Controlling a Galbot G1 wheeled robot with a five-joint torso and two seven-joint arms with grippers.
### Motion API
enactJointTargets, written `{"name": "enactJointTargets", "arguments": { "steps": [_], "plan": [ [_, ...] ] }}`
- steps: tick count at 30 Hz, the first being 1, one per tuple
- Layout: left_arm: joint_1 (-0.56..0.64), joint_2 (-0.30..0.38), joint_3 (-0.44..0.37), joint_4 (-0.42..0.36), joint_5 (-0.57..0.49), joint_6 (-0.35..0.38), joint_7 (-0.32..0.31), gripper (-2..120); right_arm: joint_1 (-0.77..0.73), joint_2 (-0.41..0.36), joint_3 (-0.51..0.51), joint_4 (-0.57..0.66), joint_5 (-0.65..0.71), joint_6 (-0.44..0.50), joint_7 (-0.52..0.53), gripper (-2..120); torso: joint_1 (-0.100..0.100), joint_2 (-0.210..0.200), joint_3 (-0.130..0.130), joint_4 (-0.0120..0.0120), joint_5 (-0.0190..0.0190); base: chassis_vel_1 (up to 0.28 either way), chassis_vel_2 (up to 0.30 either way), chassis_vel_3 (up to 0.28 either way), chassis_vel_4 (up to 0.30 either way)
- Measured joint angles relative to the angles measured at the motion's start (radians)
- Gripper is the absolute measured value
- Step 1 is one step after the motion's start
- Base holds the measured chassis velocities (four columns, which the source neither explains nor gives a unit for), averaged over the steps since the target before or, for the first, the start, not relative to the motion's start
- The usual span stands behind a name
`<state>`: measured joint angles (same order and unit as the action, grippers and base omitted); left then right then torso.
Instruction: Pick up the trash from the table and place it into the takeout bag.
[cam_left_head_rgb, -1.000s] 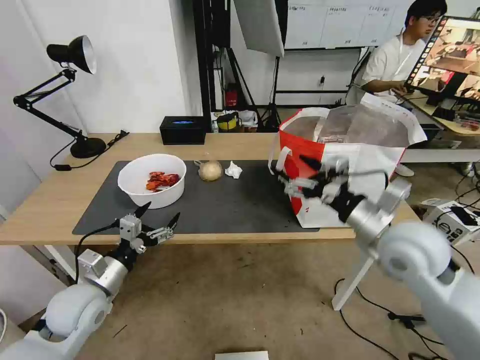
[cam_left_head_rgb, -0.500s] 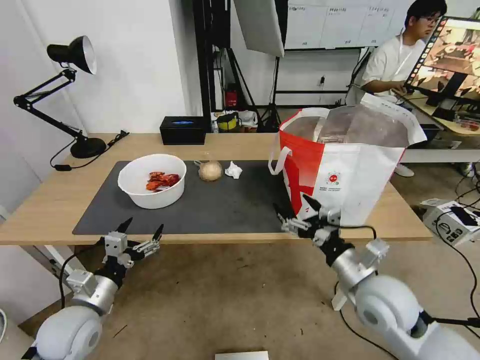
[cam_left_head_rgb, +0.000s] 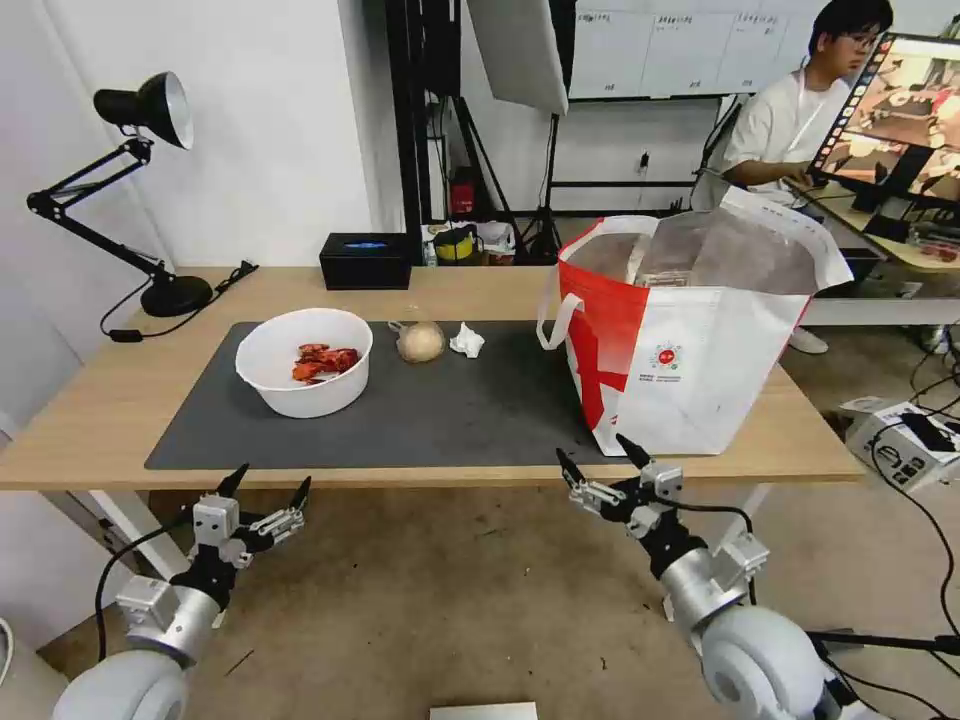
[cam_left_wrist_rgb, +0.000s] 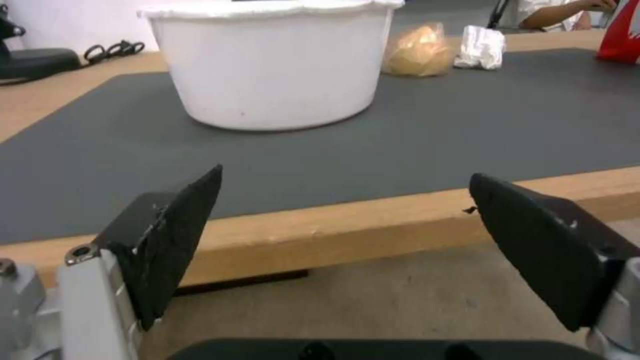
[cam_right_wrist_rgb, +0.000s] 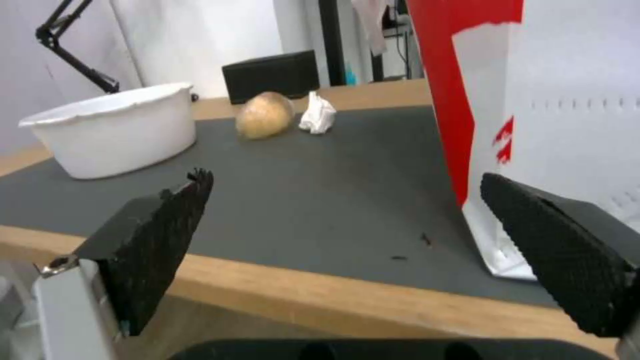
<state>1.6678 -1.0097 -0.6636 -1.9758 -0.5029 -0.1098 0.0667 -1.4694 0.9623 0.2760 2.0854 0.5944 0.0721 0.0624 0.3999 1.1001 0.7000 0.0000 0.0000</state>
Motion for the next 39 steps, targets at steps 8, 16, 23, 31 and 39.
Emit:
{"name": "enactJointTargets", "arguments": {
  "steps": [8, 16, 23, 31, 39],
  "plan": [
    [0.005, -0.007, -0.007, 0.022, 0.005, -0.017, 0.02, 100, -0.01, 0.011, -0.017, -0.008, -0.008, 0.0, -0.002, 100, 0.0, 0.0, 0.0, 0.0001, 0.0, 0.0, 0.0, 0.0, 0.0],
    [0.005, -0.011, -0.007, 0.026, 0.005, -0.018, 0.022, 100, 0.0, 0.025, -0.036, -0.019, -0.021, 0.0, -0.004, 100, 0.0, 0.0, 0.0, 0.0, 0.0, 0.0, 0.0, 0.0, 0.0],
    [0.004, -0.02, -0.007, 0.029, 0.007, -0.019, 0.023, 100, 0.02, 0.036, -0.063, -0.028, -0.036, -0.002, -0.003, 100, 0.0, 0.0, 0.0, 0.0, 0.0, 0.0, 0.0, 0.0, 0.0],
    [-0.013, -0.03, 0.0, 0.028, 0.014, -0.02, 0.024, 100, 0.177, 0.019, -0.18, -0.053, -0.028, -0.06, 0.03, 100, 0.0, 0.0, 0.0, -0.0001, 0.0, 0.0, 0.0, 0.0, 0.0],
    [-0.005, -0.037, -0.005, 0.009, 0.019, -0.019, 0.023, 100, 0.484, 0.03, -0.404, -0.137, 0.006, -0.152, 0.117, 100, 0.0, 0.0, 0.0, 0.0003, 0.0001, 0.0, 0.0, 0.0, 0.0]
  ]
}}
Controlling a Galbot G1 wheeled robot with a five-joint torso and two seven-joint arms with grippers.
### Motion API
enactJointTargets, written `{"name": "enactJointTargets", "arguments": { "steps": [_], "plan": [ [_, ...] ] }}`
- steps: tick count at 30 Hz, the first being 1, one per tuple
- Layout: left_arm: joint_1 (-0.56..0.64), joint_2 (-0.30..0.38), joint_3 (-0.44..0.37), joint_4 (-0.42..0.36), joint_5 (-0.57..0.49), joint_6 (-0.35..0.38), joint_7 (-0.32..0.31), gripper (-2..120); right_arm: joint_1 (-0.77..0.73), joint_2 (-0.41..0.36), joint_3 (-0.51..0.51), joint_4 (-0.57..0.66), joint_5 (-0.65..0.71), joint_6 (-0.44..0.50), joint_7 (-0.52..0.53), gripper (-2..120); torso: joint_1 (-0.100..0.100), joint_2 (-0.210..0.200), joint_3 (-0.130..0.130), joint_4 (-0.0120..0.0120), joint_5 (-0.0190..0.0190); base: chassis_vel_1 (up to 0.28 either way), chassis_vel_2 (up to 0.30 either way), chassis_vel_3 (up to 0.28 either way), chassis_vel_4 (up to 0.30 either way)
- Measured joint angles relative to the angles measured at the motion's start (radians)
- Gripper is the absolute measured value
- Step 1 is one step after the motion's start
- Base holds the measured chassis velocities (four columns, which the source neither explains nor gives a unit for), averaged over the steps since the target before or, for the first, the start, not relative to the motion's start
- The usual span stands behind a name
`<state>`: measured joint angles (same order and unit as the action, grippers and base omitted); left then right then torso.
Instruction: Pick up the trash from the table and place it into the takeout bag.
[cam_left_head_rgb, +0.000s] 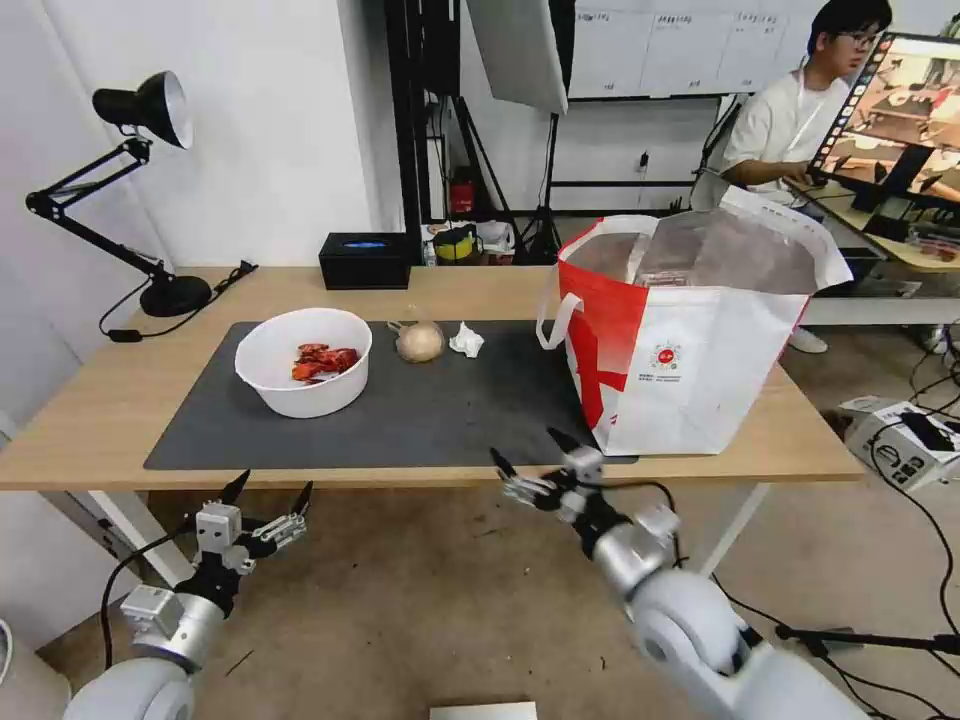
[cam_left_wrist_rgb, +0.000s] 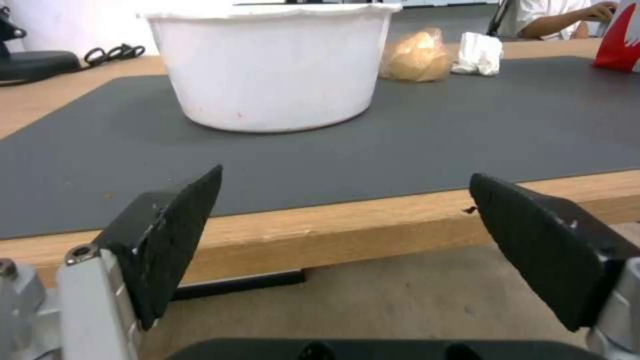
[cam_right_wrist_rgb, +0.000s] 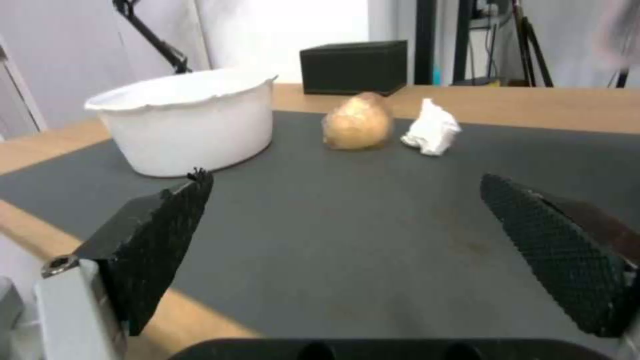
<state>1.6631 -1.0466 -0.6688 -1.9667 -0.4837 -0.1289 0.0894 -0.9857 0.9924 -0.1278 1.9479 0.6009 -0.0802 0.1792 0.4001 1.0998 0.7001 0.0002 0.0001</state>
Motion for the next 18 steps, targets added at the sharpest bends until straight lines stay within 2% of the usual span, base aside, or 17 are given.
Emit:
{"name": "enactJointTargets", "arguments": {
  "steps": [3, 4, 7, 13, 18],
  "plan": [
    [0.004, 0.002, -0.006, -0.001, 0.0, 0.001, -0.001, 100, 0.127, 0.034, -0.101, -0.051, 0.01, -0.043, 0.099, 100, 0.0, 0.0, 0.0, 0.0, -0.0002, 0.0, 0.0, 0.0, 0.0],
    [0.004, 0.002, -0.006, -0.001, 0.0, 0.001, -0.001, 100, 0.127, 0.034, -0.101, -0.051, 0.01, -0.043, 0.099, 100, 0.0, 0.0, 0.0, 0.0, -0.0002, 0.0, 0.0, 0.0, 0.0],
    [0.007, 0.006, -0.009, -0.002, 0.0, 0.003, -0.002, 100, 0.23, 0.083, -0.159, -0.109, 0.042, -0.095, 0.205, 100, 0.0, 0.0, 0.0, -0.0003, -0.0002, 0.0, 0.0, 0.0, 0.0],
    [0.015, 0.006, -0.013, -0.004, 0.0, 0.005, -0.002, 100, 0.351, 0.144, -0.198, -0.176, 0.098, -0.16, 0.323, 100, 0.0, 0.0, 0.0, -0.0001, -0.0001, 0.0, 0.0, 0.0, 0.0],
    [0.016, 0.006, -0.014, -0.003, 0.001, 0.006, -0.003, 100, 0.435, 0.196, -0.211, -0.246, 0.128, -0.186, 0.371, 100, 0.0, 0.0, 0.0, -0.0002, -0.0002, 0.0, 0.0, 0.0, 0.0]
  ]
}}
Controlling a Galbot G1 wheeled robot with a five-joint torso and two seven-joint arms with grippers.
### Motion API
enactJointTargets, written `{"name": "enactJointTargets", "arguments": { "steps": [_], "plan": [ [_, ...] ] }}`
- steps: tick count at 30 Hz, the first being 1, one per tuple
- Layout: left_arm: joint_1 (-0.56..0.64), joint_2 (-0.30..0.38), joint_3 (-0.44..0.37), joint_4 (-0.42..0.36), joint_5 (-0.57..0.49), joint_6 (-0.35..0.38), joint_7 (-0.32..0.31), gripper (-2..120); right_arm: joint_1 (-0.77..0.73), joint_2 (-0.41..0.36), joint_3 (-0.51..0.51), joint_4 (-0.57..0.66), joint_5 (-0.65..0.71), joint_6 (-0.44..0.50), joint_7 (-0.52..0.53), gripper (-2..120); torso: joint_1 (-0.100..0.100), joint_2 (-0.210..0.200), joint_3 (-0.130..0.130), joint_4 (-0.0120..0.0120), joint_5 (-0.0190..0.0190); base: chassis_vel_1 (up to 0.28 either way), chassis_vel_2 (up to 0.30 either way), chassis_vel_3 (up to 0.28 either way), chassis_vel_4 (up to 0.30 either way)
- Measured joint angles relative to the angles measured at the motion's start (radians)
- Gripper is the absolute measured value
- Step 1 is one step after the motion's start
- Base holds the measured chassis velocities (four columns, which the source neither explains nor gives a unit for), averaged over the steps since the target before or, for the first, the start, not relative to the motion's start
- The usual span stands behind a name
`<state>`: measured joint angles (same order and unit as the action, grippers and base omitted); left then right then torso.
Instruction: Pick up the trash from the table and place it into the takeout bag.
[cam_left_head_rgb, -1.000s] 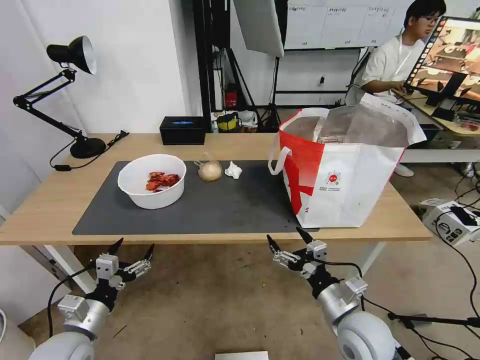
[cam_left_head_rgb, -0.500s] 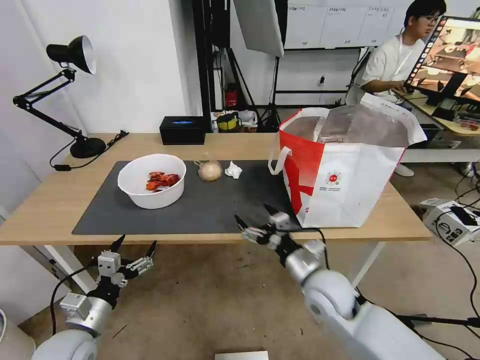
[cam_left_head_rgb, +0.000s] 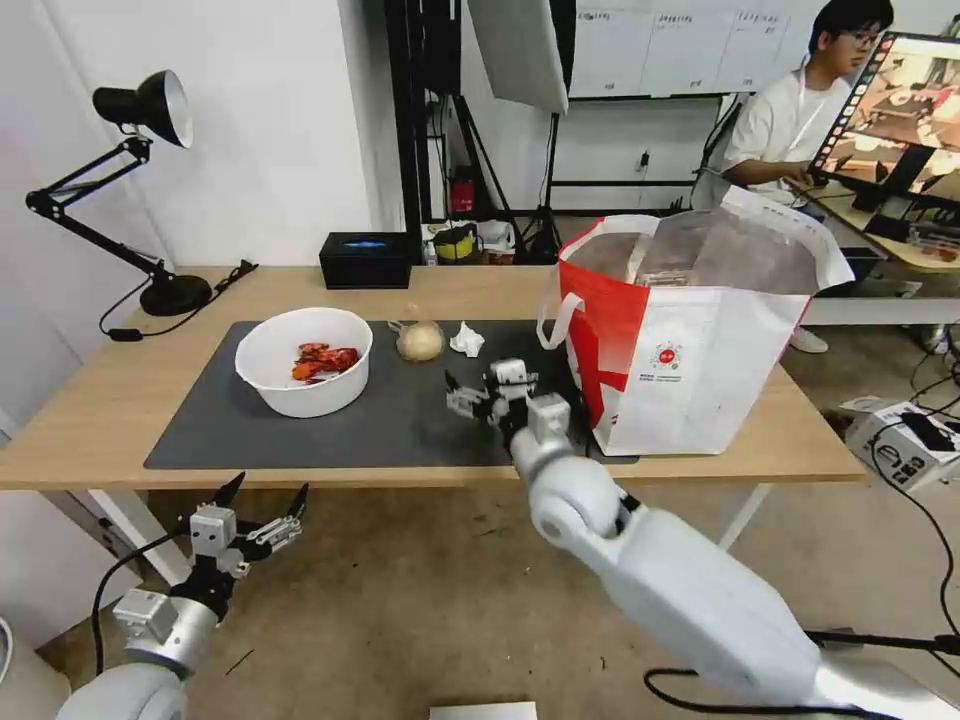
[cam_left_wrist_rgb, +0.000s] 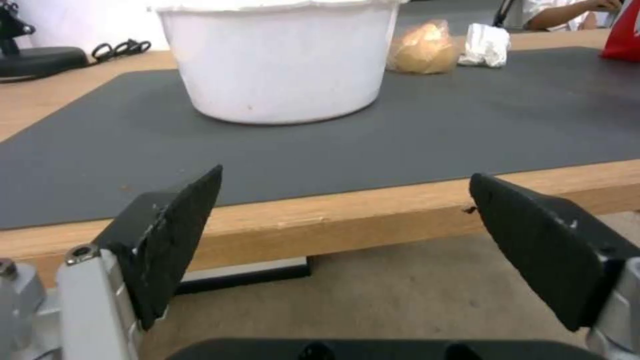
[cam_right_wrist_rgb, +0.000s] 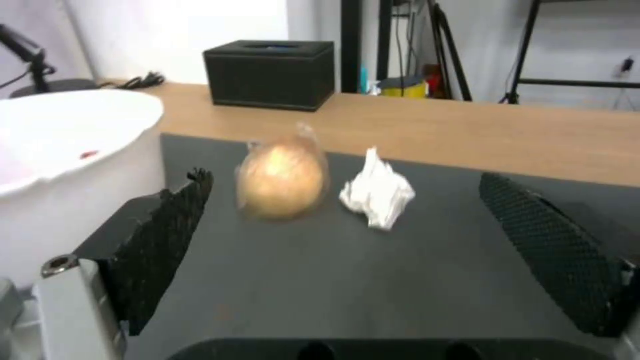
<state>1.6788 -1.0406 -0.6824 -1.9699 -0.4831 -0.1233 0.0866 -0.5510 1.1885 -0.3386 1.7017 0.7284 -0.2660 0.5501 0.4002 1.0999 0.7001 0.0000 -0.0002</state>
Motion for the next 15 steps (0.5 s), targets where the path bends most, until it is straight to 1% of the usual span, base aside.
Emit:
{"name": "enactJointTargets", "arguments": {
  "steps": [1, 4, 5, 7, 8, 9, 12, 13, 15],
  "plan": [
    [0.0, 0.0, 0.0, 0.0, 0.0, 0.0, 0.0, 100, 0.0, 0.0, 0.0, 0.0, 0.0, 0.0, 0.0, 100, 0.0, 0.0, 0.0, 0.0, 0.0, 0.0, 0.0, 0.0, 0.0],
    [0.0, 0.001, 0.0, 0.0, 0.0, 0.001, -0.001, 100, 0.052, 0.041, -0.002, -0.052, 0.029, -0.018, 0.038, 100, 0.0, 0.0, 0.0, -0.0001, 0.0, 0.0, 0.0, 0.0, 0.0],
    [0.0, 0.001, 0.0, 0.0, 0.0, 0.001, -0.001, 100, 0.052, 0.041, -0.002, -0.052, 0.029, -0.018, 0.038, 100, 0.0, 0.0, 0.0, -0.0001, 0.0, 0.0, 0.0, 0.0, 0.0],
    [0.003, 0.002, -0.004, 0.0, 0.0, 0.004, -0.001, 100, 0.085, 0.072, -0.011, -0.094, 0.044, -0.035, 0.083, 100, 0.0, 0.0, 0.0, -0.0002, 0.0, 0.0, 0.0, 0.0, 0.0],
    [0.006, 0.002, -0.004, 0.0, 0.0, 0.005, 0.0, 100, 0.104, 0.102, -0.017, -0.127, 0.055, -0.048, 0.119, 100, 0.0, 0.0, 0.0, -0.0001, 0.0, 0.0, 0.0, 0.0, 0.0],
    [0.006, 0.002, -0.004, 0.0, 0.0, 0.005, 0.0, 100, 0.104, 0.102, -0.017, -0.127, 0.055, -0.048, 0.119, 100, 0.0, 0.0, 0.0, -0.0001, 0.0, 0.0, 0.0, 0.0, 0.0],
    [0.006, -0.003, -0.002, 0.0, 0.0, 0.006, 0.0, 100, 0.137, 0.172, -0.022, -0.198, 0.057, -0.069, 0.18, 100, 0.0, 0.0, 0.0, 0.0001, -0.0001, 0.0, 0.0, 0.0, 0.0],
    [0.006, -0.003, -0.002, 0.0, 0.0, 0.006, 0.0, 100, 0.137, 0.172, -0.022, -0.198, 0.057, -0.069, 0.18, 100, 0.0, 0.0, 0.0, 0.0001, -0.0001, 0.0, 0.0, 0.0, 0.0],
    [0.006, -0.007, 0.0, 0.0, 0.0, 0.006, 0.0, 100, 0.154, 0.219, -0.021, -0.243, 0.057, -0.084, 0.214, 100, 0.0, 0.0, 0.0, 0.0001, 0.0, 0.0, 0.0, 0.0, 0.0]
  ]
}}
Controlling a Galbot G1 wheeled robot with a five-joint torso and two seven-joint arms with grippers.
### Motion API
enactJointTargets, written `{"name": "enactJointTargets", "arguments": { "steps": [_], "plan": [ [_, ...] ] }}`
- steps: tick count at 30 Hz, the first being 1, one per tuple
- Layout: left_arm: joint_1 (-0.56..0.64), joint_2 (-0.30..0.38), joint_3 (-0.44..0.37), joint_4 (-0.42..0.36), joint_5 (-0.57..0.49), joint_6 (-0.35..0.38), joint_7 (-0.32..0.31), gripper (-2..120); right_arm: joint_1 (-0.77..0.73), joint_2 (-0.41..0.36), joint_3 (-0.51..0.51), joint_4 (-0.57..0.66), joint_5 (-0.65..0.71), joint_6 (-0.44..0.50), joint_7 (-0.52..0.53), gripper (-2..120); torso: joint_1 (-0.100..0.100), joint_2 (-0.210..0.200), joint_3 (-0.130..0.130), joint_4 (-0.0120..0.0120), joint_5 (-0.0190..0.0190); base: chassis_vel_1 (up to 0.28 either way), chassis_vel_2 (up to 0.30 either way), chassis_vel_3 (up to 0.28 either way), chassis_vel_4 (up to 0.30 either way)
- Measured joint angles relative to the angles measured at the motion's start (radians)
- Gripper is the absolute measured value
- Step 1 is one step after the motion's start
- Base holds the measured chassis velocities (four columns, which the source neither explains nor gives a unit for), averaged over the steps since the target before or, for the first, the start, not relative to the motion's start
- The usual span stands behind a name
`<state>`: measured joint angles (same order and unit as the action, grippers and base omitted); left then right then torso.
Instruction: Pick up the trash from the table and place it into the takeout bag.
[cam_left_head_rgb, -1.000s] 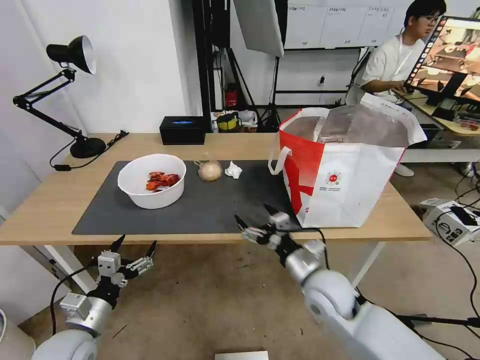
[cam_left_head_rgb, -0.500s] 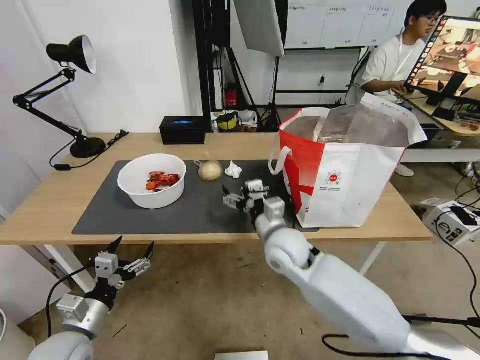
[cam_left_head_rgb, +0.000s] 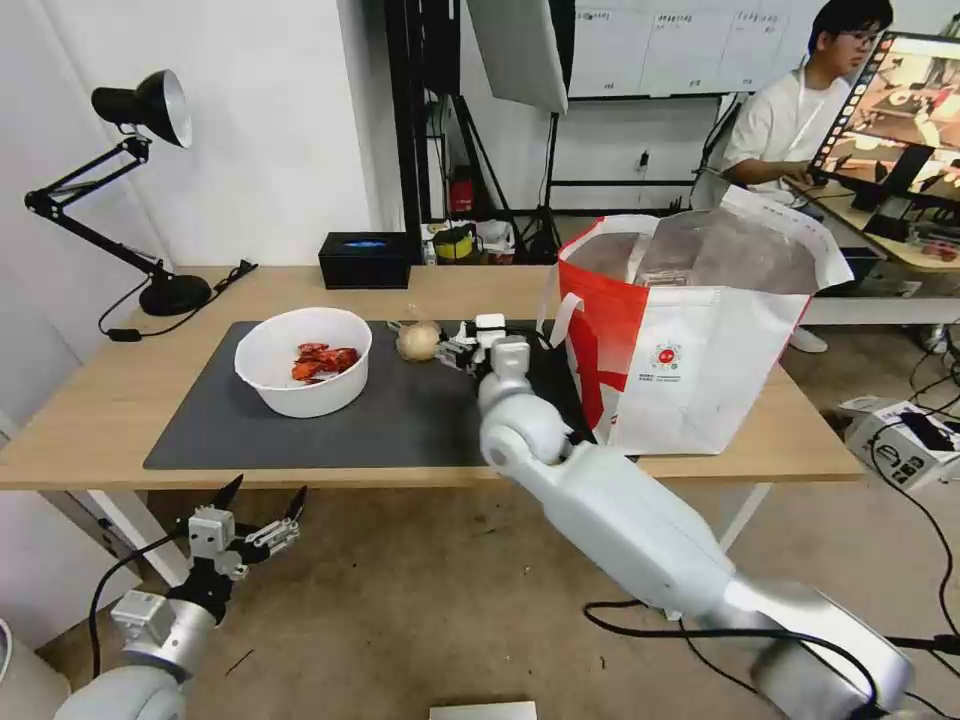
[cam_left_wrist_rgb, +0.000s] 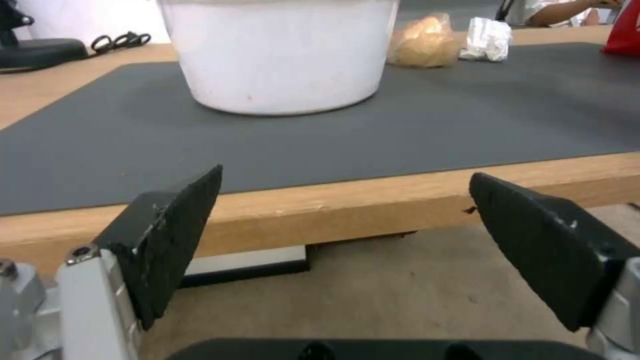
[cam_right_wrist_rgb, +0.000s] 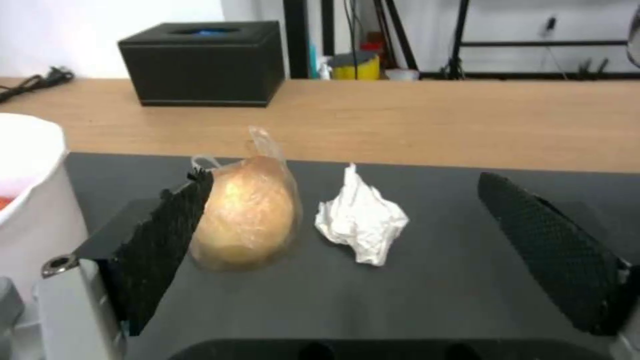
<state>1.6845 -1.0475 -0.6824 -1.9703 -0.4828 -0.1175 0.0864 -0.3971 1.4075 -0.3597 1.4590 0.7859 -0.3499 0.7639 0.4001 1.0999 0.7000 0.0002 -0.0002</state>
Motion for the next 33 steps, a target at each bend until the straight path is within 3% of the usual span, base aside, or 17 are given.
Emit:
{"name": "enactJointTargets", "arguments": {
  "steps": [15, 33],
  "plan": [
    [-0.003, -0.002, -0.008, 0.003, -0.003, -0.005, 0.0, 100, 0.08, 0.113, 0.025, -0.186, -0.001, -0.064, 0.06, 100, 0.0, 0.0, 0.0, -0.0003, 0.0001, 0.0, 0.0, 0.0, 0.0],
    [0.004, 0.002, -0.018, -0.003, -0.006, -0.008, 0.002, 100, 0.143, 0.115, 0.055, -0.295, 0.026, -0.12, -0.011, 100, 0.0, 0.0, 0.0, -0.0002, 0.0002, 0.0, 0.0, 0.0, 0.0]
  ]
}}
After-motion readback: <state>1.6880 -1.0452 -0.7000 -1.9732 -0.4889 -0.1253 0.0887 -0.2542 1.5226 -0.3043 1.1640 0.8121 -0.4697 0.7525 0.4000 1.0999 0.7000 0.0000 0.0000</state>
